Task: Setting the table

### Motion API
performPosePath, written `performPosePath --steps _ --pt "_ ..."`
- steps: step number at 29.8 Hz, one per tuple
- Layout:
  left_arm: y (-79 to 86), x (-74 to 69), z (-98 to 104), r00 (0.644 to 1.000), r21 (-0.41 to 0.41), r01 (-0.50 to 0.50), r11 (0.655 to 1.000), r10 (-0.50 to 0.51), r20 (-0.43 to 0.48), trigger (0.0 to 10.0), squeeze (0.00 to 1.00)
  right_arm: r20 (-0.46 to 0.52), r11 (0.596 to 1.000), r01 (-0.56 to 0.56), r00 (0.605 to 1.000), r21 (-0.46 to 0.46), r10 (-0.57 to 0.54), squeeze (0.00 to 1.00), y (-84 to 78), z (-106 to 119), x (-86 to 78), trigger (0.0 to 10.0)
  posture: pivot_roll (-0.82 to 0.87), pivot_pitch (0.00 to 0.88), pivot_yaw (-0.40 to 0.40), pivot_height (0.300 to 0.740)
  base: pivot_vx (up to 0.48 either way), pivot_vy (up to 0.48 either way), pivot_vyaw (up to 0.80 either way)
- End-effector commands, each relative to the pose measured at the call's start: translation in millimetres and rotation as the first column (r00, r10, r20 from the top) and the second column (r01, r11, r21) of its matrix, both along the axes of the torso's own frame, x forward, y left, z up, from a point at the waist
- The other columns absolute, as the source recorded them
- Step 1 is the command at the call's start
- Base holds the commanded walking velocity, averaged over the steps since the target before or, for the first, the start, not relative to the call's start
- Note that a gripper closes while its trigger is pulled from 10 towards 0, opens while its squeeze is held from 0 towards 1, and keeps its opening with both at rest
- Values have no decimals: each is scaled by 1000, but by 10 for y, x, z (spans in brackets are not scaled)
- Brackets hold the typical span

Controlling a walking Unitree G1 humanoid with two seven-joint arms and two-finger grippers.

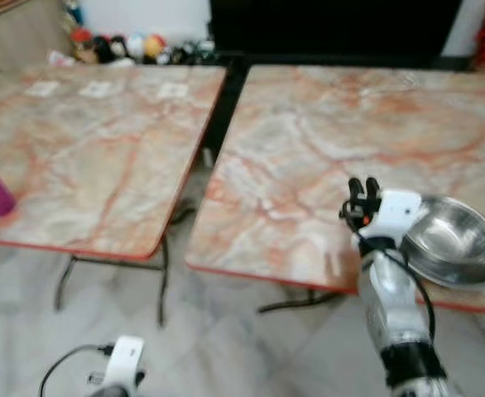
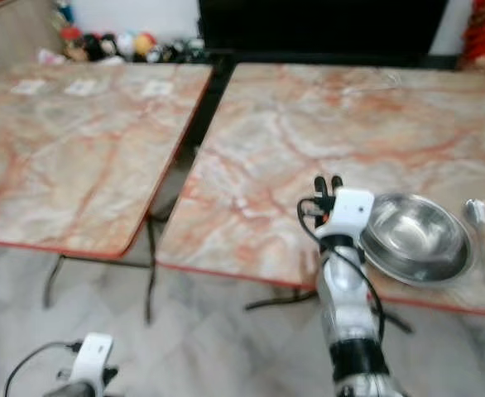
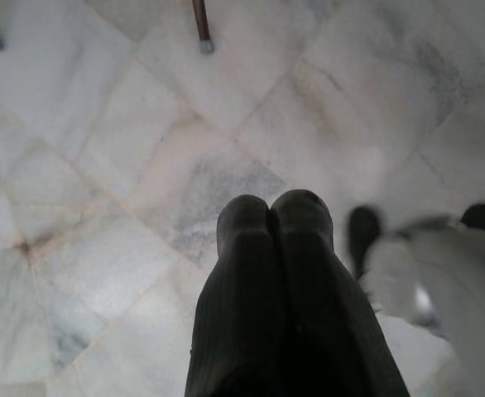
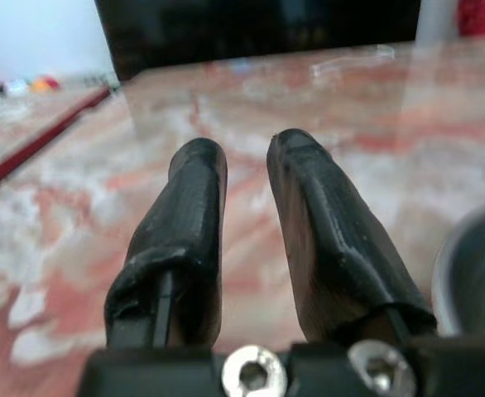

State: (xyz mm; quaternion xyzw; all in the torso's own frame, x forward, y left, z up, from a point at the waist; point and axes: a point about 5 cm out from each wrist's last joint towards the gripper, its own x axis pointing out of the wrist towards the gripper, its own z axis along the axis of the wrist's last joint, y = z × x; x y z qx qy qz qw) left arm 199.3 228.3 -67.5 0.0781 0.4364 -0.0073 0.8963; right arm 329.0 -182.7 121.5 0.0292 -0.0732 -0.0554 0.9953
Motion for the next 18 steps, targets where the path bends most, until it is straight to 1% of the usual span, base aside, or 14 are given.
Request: performPosePath --steps 1,18 --pt "28 -4 3 1000 5 -10 1000 10 -5 10000 0 39 1000 -15 999 6 15 0 50 120 50 10000 102 3 1 740 0 480 0" --pt "-2 -16 -10 1000 0 -10 1000 10 -6 10000 0 35 999 -38 999 5 38 0 90 119 66 10000 103 0 -7 740 0 480 0"
